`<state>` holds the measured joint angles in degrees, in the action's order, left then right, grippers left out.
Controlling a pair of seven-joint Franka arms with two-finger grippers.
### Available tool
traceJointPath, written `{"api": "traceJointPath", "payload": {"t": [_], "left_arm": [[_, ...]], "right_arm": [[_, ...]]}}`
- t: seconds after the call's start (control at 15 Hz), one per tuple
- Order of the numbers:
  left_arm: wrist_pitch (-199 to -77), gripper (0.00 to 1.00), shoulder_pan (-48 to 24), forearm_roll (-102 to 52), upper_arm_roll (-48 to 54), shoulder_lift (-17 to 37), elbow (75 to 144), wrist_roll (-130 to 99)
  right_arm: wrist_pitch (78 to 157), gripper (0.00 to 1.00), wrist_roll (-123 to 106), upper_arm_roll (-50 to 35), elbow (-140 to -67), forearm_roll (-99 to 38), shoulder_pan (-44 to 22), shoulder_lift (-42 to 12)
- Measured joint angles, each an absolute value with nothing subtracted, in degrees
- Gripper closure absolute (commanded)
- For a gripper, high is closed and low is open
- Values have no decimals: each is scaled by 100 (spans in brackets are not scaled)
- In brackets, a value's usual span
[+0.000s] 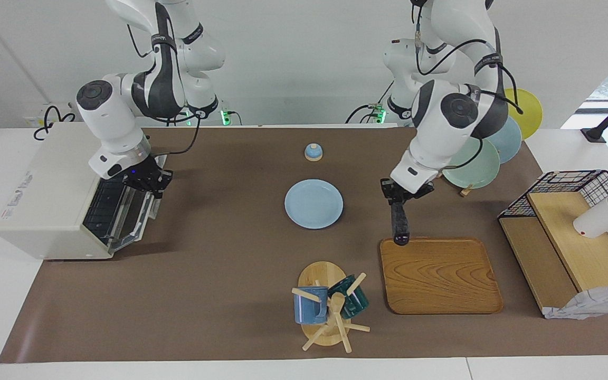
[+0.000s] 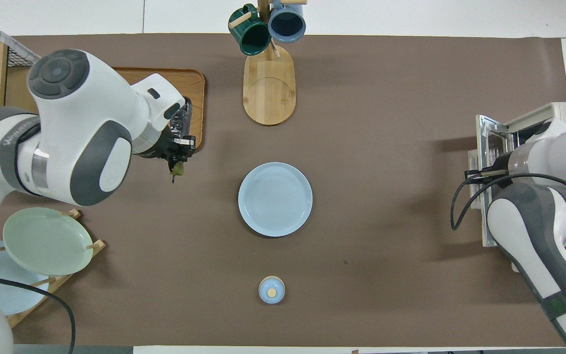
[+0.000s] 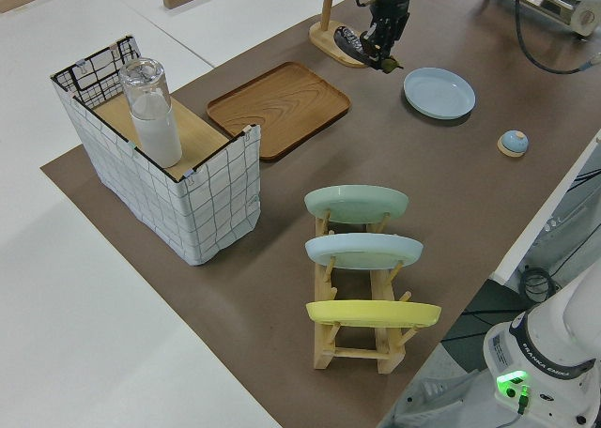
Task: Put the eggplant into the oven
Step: 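Carry the eggplant to the blue plate while the right gripper opens the oven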
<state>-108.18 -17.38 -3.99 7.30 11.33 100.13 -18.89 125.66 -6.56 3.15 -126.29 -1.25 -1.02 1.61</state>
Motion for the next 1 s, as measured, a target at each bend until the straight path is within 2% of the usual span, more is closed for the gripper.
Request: {"api": "traceJointPath", "payload": {"t": [0.27,0.53,0.73,0.8,0.87,0.93,1.0], "left_arm": [[-11169,100,-2481,-515,746,1026,10470,-2466],[-12698,100,-3281,-583,746,901,11679,-3181],[-12969,97,-3489,-583,741,985,11874,-3301],[-12977,78,-3490,-583,735,997,11877,-3301],[-12979,28,-3490,-583,721,997,11877,-3300],[-12982,0,-3490,-583,710,998,11877,-3298],[-12985,0,-3490,-583,705,997,11877,-3294]], "right_arm": [[12917,100,-489,303,-12806,-125,-215,18],[13315,100,-408,277,-13027,-129,-256,-27],[13476,100,-254,277,-13071,-129,-294,-163],[13521,100,-233,276,-13081,-129,-306,-216],[13559,100,-222,276,-13086,-129,-314,-260],[13591,100,-201,276,-13091,-129,-322,-299],[13624,100,-170,276,-13095,-129,-331,-340]]}}
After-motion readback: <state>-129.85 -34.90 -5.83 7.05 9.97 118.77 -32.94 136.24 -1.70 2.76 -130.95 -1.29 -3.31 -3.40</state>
